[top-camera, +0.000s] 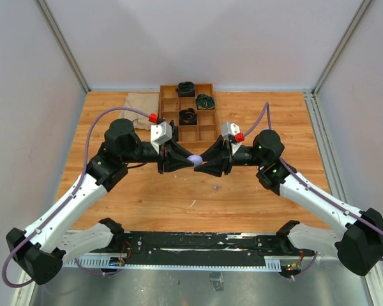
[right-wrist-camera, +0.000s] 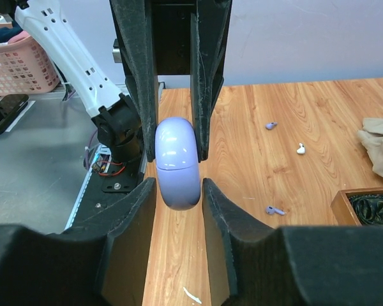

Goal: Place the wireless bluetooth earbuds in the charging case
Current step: Open the charging case.

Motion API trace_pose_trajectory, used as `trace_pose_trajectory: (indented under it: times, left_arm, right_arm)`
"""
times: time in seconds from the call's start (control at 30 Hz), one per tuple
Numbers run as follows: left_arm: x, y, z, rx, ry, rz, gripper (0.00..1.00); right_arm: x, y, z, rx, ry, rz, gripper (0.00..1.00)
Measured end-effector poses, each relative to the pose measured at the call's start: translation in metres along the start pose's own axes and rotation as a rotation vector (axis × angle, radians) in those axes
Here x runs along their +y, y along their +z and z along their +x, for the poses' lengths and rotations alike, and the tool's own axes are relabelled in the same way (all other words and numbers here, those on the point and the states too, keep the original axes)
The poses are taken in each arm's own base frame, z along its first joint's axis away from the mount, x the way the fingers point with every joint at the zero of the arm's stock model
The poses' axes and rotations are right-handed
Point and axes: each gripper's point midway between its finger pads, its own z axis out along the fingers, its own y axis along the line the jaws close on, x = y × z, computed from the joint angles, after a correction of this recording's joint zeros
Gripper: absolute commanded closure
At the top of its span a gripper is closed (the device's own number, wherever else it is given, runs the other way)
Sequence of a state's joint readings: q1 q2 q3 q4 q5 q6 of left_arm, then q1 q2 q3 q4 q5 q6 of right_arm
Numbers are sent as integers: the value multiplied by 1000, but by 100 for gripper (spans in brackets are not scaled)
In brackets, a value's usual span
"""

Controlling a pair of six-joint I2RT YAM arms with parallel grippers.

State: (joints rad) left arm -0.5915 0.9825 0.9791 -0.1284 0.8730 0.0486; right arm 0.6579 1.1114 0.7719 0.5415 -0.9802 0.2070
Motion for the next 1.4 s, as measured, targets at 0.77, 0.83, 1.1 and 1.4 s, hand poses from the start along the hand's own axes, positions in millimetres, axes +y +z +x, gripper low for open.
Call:
trace_pose_trajectory:
  times: [0.77, 0.83, 1.1, 1.4]
  left_arm:
    - [1, 4, 10, 29, -29, 9, 82]
    - [1, 3, 11, 32, -30, 7, 79]
    - [3, 1, 8, 28, -18, -17, 44]
    - [5, -7, 0, 3, 11, -79, 25]
  right_arm:
    - [-1, 2, 7, 12, 28, -13, 82]
    - [-1, 3, 7, 13, 30, -13, 85]
    - [-1, 3, 6, 9, 25, -15, 89]
    - [-1, 3, 3, -3, 17, -16, 90]
